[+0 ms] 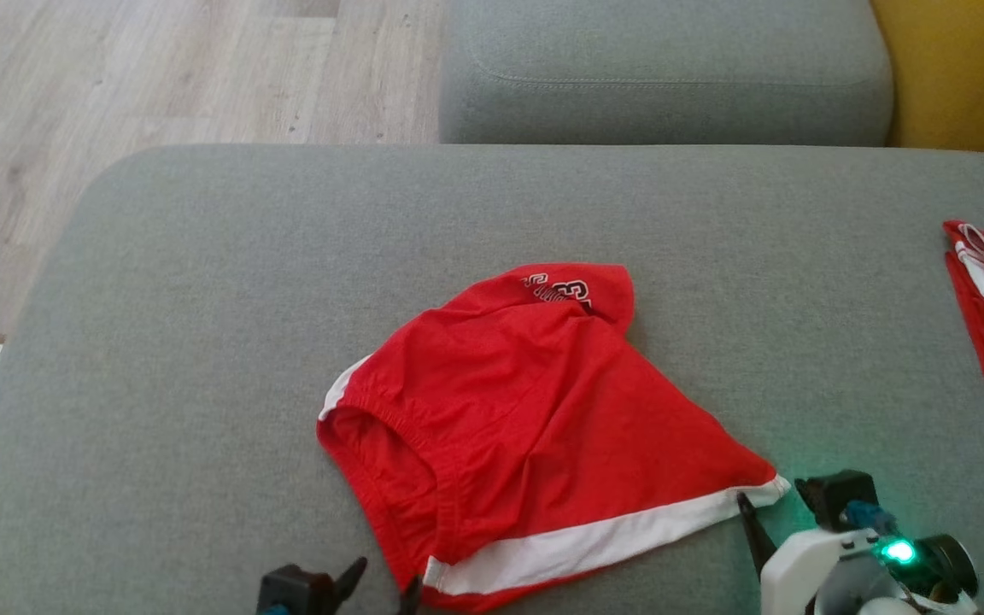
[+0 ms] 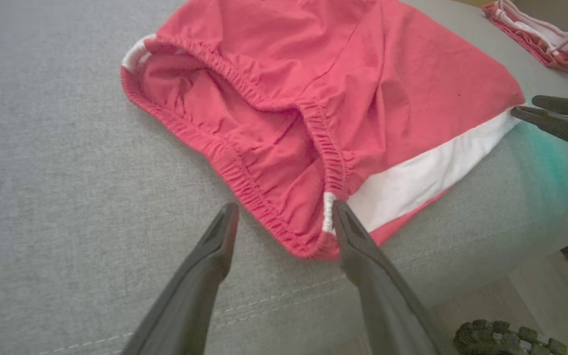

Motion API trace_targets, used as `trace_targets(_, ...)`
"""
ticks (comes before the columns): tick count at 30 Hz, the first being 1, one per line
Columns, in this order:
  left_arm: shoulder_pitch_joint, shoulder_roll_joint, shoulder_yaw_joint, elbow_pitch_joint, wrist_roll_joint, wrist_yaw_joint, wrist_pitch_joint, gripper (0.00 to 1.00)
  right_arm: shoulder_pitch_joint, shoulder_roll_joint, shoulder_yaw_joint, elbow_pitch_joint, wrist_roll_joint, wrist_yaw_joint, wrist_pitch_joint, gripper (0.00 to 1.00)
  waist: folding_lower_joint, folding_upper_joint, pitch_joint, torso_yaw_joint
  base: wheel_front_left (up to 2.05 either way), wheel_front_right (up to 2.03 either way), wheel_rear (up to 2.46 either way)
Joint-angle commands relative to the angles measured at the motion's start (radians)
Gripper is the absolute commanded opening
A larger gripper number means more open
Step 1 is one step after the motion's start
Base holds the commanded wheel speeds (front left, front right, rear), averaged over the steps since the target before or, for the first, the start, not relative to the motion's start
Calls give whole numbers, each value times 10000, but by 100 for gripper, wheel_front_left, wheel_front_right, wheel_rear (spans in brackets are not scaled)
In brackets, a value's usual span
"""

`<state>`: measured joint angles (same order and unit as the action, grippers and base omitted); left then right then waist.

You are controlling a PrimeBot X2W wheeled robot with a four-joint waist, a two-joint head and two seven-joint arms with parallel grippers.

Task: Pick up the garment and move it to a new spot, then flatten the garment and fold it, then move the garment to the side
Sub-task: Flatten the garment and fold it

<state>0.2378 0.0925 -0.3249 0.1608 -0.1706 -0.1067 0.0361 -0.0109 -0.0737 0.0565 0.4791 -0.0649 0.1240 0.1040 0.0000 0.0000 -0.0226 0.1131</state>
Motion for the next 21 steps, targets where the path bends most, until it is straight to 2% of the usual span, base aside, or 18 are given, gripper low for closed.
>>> trace_targets(1,-541,55,149,-338,-119,-40,72,100,-387,-170,182,-153,-136,67,76,100,0,0,22,39,0,0,0)
trace_targets(21,-1179,449,-953,234,-882,-216,195,100,-1157,-309,383,545,-461,67,-190,100,0,0,425,-67,0,0,0)
